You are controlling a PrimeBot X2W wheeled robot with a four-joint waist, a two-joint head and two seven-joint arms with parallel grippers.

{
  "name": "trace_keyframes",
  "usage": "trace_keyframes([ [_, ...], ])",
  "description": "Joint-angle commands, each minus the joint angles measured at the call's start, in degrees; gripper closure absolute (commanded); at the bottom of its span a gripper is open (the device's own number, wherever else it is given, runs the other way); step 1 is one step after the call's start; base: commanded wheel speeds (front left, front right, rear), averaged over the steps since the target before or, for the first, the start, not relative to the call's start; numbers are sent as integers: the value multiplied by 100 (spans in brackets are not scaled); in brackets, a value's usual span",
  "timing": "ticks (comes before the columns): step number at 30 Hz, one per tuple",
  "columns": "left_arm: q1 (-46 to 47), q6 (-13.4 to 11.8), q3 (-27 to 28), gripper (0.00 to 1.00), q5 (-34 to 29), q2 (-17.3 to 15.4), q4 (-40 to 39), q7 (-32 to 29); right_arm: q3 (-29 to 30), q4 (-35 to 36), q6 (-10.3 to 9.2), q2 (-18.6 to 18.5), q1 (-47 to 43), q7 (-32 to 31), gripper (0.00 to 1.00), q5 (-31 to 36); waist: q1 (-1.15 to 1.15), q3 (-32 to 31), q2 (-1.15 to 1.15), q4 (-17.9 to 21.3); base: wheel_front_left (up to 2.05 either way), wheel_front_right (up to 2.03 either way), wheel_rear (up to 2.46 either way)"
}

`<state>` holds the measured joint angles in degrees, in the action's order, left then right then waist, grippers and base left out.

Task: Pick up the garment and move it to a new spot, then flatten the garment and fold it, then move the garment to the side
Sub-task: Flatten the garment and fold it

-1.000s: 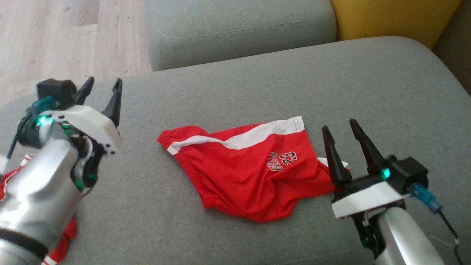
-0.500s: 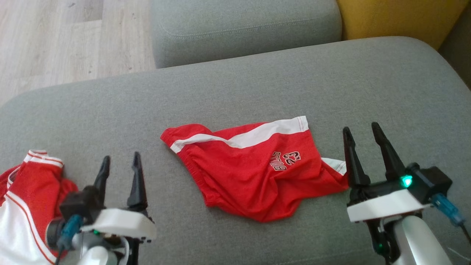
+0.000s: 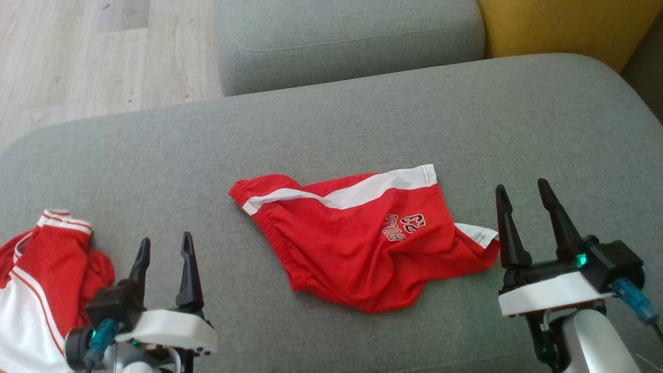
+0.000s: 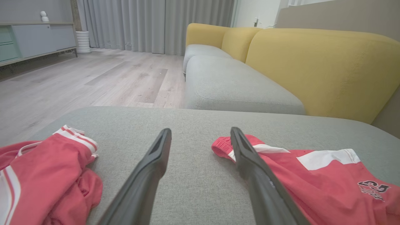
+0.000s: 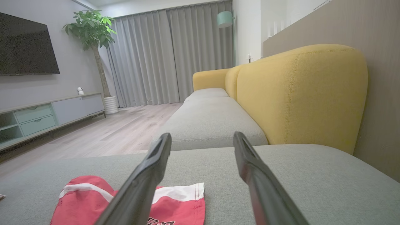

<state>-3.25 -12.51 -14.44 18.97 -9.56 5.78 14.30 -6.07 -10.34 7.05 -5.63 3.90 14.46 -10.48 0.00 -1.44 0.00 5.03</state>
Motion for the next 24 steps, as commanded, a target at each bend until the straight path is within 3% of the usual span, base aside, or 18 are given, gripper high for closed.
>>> trace_keyframes([
  [1,244,51,301,0,-94,31,-144,70,-90,144,44,23,111,54,0,50,0,0,0,-2,0,0,0],
  [12,221,416,652,0,-409,303,-7,70,-69,78,44,35,114,54,0,50,0,15,0,4,0,0,0],
  [15,415,743,574,0,-184,313,251,-86,-19,-22,44,35,211,54,0,1,0,70,0,-40,0,0,0],
  [19,1073,1299,537,0,382,105,541,-1230,-231,-473,44,-89,674,-37,0,-279,0,228,0,-107,0,0,0],
  [24,2183,1768,401,0,1074,-186,940,-3046,-532,-1361,44,-392,1731,-1123,0,-1129,0,611,0,-230,0,0,0],
])
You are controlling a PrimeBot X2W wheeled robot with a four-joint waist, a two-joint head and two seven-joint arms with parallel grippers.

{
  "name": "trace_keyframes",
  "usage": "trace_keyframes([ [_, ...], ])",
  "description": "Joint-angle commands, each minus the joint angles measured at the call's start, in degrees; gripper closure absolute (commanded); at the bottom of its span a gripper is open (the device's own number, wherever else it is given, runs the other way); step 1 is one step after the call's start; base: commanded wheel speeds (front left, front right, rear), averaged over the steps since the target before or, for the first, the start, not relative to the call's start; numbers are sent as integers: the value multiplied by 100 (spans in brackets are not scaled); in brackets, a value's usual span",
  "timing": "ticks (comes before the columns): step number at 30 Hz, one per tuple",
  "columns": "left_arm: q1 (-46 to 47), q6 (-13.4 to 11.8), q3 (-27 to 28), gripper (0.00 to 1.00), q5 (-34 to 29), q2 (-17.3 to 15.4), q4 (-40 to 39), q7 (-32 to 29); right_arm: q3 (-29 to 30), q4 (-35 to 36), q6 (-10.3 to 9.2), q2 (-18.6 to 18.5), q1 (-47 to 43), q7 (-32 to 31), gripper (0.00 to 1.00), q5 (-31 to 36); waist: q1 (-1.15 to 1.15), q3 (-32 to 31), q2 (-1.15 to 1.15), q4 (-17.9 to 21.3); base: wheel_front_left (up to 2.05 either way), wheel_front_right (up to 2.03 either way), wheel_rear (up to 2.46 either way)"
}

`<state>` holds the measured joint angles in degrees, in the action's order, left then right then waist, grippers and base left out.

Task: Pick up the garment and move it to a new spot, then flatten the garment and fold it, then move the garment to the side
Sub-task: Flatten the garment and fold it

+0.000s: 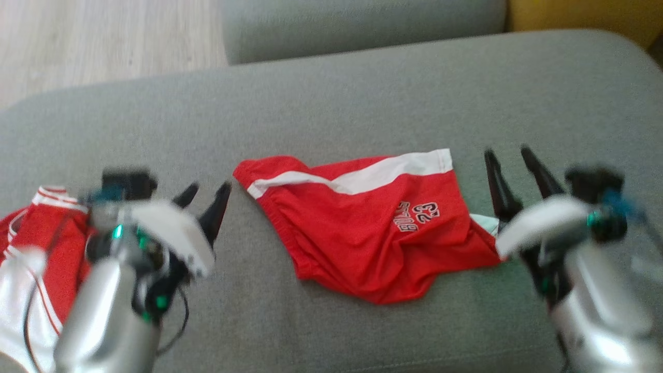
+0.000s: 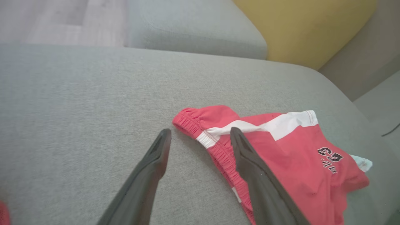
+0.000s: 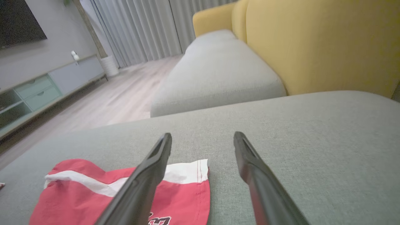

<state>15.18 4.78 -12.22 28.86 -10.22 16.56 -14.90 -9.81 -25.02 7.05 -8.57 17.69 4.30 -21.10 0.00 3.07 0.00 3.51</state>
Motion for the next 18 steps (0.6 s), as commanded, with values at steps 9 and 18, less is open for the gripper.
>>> trace_keyframes([
  [9,1641,234,-64,0,1127,-126,741,-1822,-875,-1326,44,-431,1787,-1868,0,-1401,0,615,0,-306,0,0,0],
  [18,2272,267,-502,0,1928,-99,1256,-2627,-1470,-2265,44,-628,2568,-2481,0,-2015,0,912,0,-500,0,0,0],
])
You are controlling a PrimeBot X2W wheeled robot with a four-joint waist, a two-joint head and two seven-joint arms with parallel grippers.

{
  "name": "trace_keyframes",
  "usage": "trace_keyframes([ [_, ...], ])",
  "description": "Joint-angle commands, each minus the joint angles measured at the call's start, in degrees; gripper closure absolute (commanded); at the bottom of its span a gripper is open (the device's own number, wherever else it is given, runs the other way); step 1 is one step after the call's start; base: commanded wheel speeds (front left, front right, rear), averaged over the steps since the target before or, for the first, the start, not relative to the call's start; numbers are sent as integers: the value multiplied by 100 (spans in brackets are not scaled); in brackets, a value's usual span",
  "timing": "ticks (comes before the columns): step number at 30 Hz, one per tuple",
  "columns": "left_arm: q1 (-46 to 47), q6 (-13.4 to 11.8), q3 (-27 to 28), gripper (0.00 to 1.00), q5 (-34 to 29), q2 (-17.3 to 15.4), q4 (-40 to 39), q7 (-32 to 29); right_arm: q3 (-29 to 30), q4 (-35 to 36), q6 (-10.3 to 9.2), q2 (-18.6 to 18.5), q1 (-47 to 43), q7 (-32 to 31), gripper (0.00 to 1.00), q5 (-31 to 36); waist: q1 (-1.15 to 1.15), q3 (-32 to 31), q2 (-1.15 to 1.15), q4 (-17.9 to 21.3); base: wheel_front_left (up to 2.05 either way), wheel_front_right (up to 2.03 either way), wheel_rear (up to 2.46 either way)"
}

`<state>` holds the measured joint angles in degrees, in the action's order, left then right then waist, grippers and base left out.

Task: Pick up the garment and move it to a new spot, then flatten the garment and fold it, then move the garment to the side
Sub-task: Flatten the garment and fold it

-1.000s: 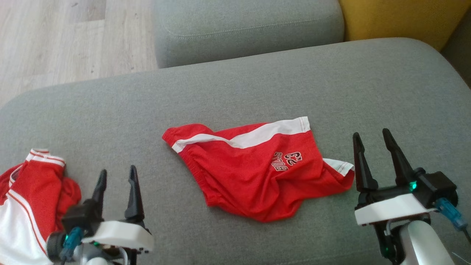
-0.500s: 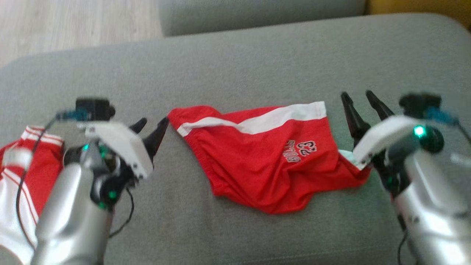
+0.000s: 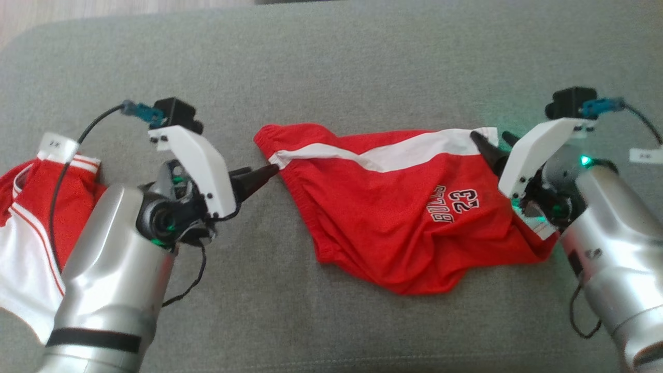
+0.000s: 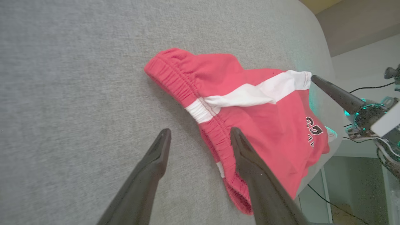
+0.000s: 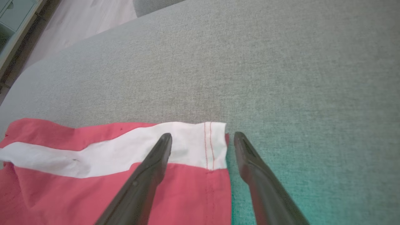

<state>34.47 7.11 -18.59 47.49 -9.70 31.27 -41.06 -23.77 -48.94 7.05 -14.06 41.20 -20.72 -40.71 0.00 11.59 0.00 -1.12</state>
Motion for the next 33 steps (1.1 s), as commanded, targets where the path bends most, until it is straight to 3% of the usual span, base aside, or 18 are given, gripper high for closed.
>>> trace_keyframes([
  [1,383,35,71,0,153,-161,-225,-28,-118,57,44,-86,278,11,0,-103,0,96,0,-50,0,0,0],
  [7,581,36,-287,0,661,-227,-126,-51,-380,-419,44,-99,593,33,0,-236,0,275,0,-55,0,0,0],
  [18,1022,37,-533,0,1140,-285,420,230,-835,-526,44,-94,868,94,0,-655,0,619,0,6,0,0,0],
  [19,1057,37,-562,0,1188,-288,453,253,-881,-528,44,-92,883,85,3,-698,0,633,0,11,0,0,0],
  [21,1111,37,-635,0,1284,-290,500,284,-968,-531,44,-86,901,64,40,-793,0,651,0,21,0,0,0],
  [22,1131,37,-674,4,1333,-292,521,295,-1012,-532,44,-89,907,58,78,-836,0,657,0,25,0,0,0],
  [23,1147,37,-718,47,1383,-293,537,301,-1055,-534,44,-94,910,62,100,-876,0,657,0,28,0,0,0],
  [24,1160,37,-766,86,1424,-300,542,316,-1099,-516,44,-99,911,89,100,-919,0,651,0,30,0,0,0],
  [25,1171,37,-810,100,1461,-312,539,348,-1129,-490,44,-110,912,149,100,-965,0,643,0,32,0,0,0],
  [33,1147,37,-998,100,1756,-590,366,632,-1238,-293,44,-239,855,956,100,-1244,0,335,0,21,0,0,0],
])
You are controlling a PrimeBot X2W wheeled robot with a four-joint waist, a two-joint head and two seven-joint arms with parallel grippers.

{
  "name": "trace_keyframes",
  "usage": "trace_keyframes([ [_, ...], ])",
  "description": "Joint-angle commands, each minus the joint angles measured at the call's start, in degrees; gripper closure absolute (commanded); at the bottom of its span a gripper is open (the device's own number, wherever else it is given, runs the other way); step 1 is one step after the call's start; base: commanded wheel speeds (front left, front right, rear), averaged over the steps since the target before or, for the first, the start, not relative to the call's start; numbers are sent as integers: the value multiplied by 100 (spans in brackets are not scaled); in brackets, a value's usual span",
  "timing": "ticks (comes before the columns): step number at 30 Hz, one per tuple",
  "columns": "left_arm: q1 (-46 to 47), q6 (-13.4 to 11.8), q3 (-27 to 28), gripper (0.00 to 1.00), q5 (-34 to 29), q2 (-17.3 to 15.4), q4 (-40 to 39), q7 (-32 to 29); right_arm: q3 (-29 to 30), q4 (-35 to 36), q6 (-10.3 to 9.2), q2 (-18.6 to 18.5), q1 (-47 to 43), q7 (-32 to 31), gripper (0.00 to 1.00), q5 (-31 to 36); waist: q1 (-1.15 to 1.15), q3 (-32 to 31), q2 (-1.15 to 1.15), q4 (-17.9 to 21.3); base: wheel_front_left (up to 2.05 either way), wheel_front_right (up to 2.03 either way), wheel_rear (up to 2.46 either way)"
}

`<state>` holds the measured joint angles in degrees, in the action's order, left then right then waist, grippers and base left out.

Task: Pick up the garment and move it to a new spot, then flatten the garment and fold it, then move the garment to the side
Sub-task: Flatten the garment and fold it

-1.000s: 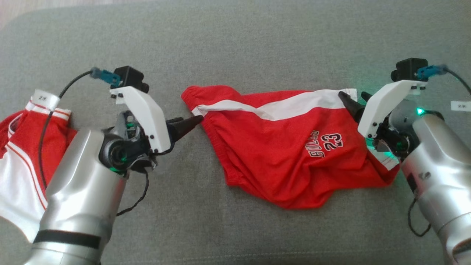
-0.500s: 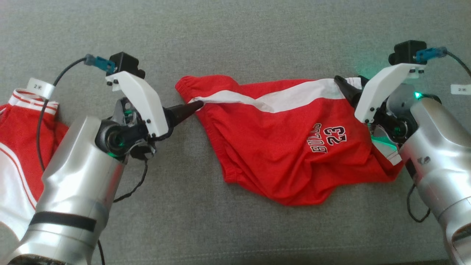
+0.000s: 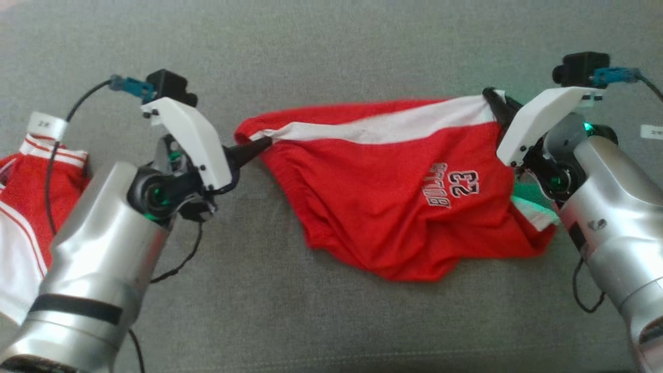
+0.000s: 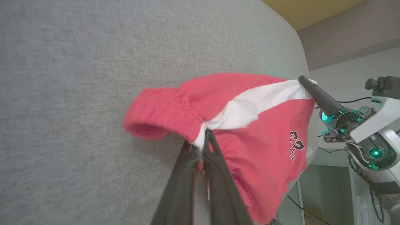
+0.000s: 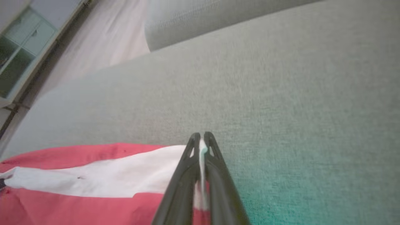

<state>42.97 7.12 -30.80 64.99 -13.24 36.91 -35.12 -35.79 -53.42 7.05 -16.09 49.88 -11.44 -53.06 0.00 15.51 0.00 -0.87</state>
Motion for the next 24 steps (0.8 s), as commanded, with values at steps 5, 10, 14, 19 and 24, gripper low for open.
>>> trace_keyframes([
  [5,245,36,161,100,290,-458,-466,115,-90,431,44,-149,-140,456,100,-322,0,-327,0,21,0,0,0],
  [10,491,36,97,100,348,-628,-672,116,-150,796,44,-299,57,651,100,-591,0,-233,0,68,0,0,0],
  [14,1161,4,74,100,231,-566,-501,15,-202,929,44,-474,685,623,100,-658,0,164,0,79,0,0,0],
  [19,2461,-239,184,100,-57,-398,-83,171,-216,987,44,-643,1813,632,100,-698,0,748,0,85,0,0,0],
  [24,3801,-266,288,100,-442,-277,359,706,-186,893,44,-812,3003,960,100,-600,0,1160,0,77,0,0,0],
])
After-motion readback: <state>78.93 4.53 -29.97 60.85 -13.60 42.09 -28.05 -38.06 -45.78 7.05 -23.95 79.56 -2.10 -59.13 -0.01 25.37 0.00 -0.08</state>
